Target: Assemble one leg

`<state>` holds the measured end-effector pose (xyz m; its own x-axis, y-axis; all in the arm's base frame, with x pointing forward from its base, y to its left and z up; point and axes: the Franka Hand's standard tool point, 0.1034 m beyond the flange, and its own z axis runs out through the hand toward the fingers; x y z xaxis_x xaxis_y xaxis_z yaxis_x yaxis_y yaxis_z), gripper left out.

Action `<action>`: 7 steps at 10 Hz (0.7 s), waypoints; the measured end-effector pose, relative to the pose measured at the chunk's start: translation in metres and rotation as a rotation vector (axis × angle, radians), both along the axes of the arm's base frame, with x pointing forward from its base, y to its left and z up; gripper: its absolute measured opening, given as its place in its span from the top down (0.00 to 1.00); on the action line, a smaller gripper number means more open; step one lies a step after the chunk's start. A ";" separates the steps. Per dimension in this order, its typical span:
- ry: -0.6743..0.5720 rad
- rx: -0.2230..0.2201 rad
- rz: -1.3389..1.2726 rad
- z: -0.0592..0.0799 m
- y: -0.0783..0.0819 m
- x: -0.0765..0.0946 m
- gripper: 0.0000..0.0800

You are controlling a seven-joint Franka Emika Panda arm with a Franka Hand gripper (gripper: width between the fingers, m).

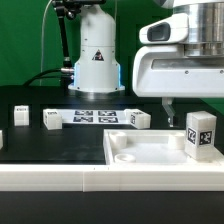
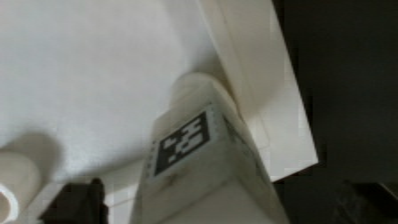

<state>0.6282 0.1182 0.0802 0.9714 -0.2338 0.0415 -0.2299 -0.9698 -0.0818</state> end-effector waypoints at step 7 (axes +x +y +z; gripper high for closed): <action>-0.010 -0.041 0.386 -0.001 -0.003 0.000 0.52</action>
Offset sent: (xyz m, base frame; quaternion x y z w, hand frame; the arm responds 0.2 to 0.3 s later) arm 0.0008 -0.0040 -0.0011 -0.0197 -0.0056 -0.1655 0.9860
